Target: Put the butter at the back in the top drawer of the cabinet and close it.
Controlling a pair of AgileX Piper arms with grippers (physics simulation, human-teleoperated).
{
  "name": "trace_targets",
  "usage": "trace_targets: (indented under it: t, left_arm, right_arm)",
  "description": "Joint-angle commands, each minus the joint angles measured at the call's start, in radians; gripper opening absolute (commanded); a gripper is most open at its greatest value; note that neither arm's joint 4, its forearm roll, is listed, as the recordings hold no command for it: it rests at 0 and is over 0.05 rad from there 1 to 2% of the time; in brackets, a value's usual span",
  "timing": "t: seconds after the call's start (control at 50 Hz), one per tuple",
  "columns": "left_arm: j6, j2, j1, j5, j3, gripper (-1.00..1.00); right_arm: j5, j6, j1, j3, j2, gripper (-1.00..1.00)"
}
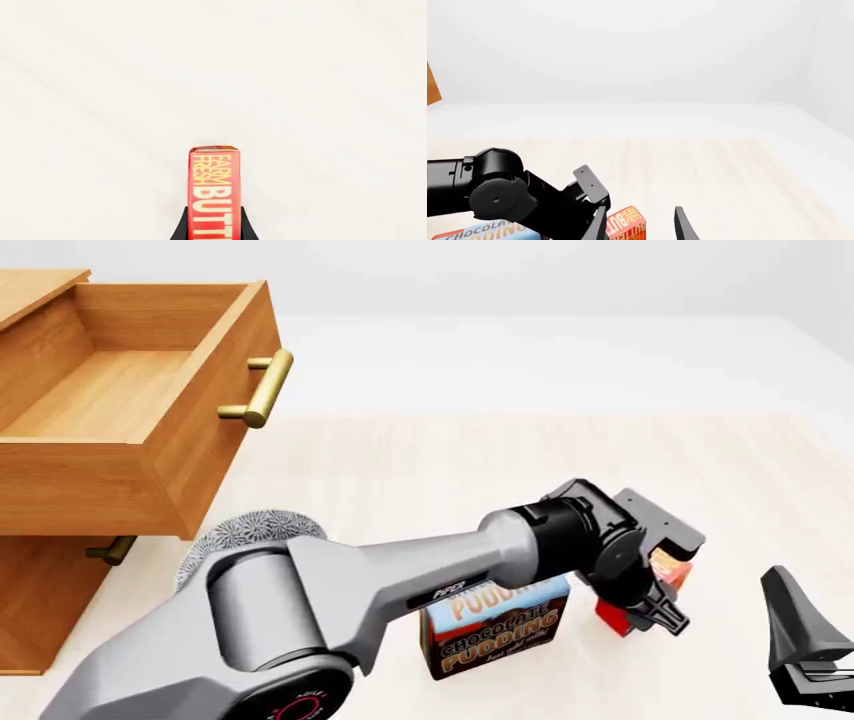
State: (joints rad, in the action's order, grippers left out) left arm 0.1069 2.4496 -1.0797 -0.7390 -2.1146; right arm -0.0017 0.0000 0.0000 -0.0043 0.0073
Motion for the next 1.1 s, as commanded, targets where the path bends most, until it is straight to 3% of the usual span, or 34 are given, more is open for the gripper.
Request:
trace_targets:
  t: [0.02,1.1]
  left_arm:
    - [-0.012,-0.037,-0.008,0.003,-0.007,-1.0]
    - [-0.085,-0.225,0.027,0.011,0.094,-1.0]
  right_arm:
    - [0.0,0.0,0.0,0.0,0.0,1.0]
    - [0.0,0.0,0.0,0.0,0.0,1.0]
